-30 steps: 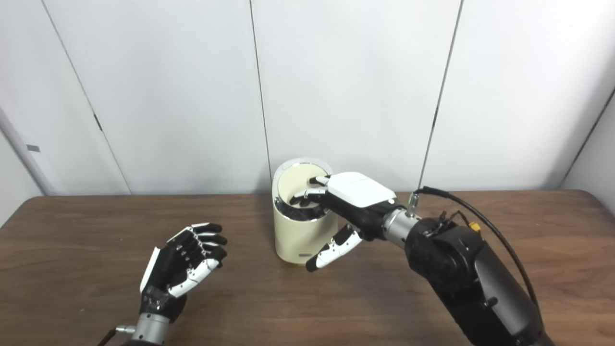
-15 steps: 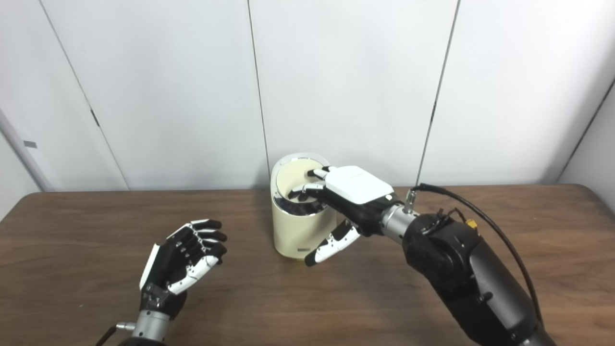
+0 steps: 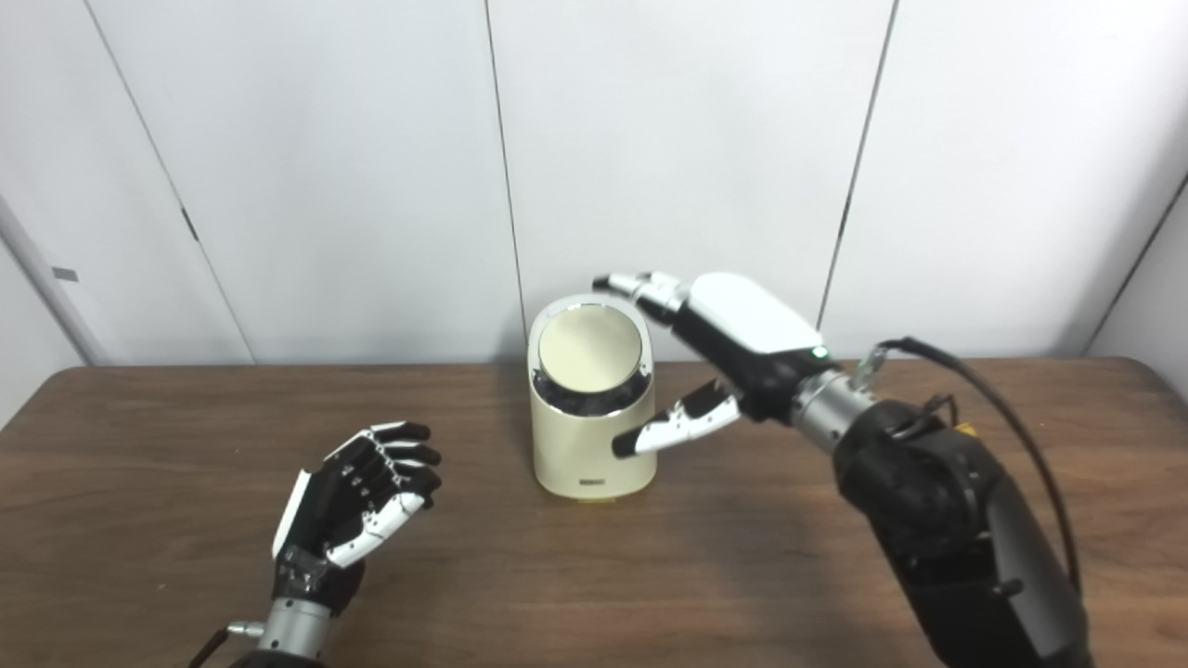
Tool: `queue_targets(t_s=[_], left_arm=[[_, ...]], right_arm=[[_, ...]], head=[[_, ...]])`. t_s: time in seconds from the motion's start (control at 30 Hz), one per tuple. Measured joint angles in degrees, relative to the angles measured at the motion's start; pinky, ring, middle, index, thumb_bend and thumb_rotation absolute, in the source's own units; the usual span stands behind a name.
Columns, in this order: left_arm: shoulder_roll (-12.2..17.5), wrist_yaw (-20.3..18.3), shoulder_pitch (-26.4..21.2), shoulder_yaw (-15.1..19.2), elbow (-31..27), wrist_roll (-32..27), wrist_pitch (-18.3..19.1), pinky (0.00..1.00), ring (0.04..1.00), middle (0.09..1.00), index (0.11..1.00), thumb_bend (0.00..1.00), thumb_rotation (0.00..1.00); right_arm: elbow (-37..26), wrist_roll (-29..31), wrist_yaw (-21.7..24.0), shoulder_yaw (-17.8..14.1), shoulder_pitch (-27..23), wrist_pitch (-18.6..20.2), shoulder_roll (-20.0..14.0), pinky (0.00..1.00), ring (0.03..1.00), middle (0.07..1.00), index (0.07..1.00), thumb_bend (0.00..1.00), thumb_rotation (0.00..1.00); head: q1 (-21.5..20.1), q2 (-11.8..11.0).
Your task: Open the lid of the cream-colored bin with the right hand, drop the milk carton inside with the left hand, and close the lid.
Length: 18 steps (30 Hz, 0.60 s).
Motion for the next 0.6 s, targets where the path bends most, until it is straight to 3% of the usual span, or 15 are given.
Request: queue_targets(t_s=[0.3,0.6], left_arm=[[0.23,-0.25,0.1,0.01,0.0,-0.21,0.0,0.38,0.504,0.577,0.652,0.65,0.2],[0.6,-0.91,0.19,-0.12,-0.01,-0.82,-0.05,0.38,0.506,0.581,0.642,0.63,0.19]], right_arm=[[0.81,6.36,-4.31,-5.45,7.98,3.27,2.6,0.8,0.915,0.958,0.957,0.72,0.22],[6.84,9.62,-12.78,-7.46,14.92,1.03,5.64,0.77,0.891,0.925,0.944,0.74,0.29]], head=[[0.01,-0.18],[-0.88,-0.26]])
